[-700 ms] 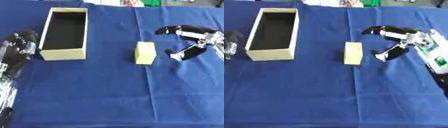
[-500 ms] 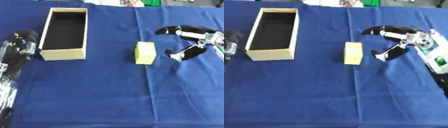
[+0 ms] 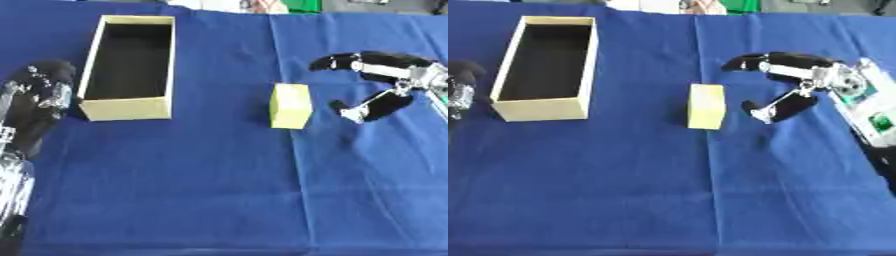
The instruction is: Pick up objects on the table and place them in the box.
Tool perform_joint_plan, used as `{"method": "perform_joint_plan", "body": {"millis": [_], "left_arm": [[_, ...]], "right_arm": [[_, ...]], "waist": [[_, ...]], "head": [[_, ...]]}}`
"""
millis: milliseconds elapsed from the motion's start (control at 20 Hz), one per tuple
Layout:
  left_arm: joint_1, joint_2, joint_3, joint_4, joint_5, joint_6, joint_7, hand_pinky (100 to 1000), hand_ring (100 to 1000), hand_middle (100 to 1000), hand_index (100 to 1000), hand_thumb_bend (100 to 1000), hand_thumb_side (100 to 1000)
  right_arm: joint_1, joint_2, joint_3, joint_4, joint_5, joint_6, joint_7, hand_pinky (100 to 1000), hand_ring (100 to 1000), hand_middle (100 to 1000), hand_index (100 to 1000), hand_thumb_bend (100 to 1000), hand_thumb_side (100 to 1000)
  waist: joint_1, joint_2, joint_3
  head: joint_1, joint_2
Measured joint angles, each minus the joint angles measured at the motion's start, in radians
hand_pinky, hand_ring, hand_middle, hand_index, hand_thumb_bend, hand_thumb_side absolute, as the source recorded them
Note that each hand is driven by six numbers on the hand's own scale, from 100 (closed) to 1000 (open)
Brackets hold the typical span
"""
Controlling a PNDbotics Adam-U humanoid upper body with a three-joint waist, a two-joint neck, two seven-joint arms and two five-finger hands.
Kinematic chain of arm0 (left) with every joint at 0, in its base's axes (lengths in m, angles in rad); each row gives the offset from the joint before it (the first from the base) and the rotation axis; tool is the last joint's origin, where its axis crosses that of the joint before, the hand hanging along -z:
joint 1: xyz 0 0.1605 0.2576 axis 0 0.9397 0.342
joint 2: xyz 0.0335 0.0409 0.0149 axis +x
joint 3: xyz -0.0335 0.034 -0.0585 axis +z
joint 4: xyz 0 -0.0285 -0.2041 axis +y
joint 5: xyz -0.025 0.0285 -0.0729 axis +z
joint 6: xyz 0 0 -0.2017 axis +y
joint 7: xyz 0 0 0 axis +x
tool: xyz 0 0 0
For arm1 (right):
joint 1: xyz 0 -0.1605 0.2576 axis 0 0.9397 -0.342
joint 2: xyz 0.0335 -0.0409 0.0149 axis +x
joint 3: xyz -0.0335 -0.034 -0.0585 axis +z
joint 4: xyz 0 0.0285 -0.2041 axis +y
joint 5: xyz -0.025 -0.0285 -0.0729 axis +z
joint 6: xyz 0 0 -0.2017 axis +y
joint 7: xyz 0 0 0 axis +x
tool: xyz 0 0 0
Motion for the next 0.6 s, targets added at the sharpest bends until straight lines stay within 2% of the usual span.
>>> {"method": "perform_joint_plan", "body": {"millis": [300,600], "left_arm": [[0.0,0.0,0.0,0.0,0.0,0.0,0.0,547,823,656,704,100,246],[0.0,0.0,0.0,0.0,0.0,0.0,-0.001,547,823,656,704,100,246]], "right_arm": [[-0.032,0.004,0.021,0.02,-0.001,0.01,0.0,975,1000,974,1000,100,195],[-0.061,0.023,0.041,0.074,-0.007,0.021,-0.011,973,1000,973,1000,100,242]], "waist": [[0.0,0.0,0.001],[0.001,-0.001,0.002]], "head": [[-0.001,0.0],[-0.002,0.0]]}}
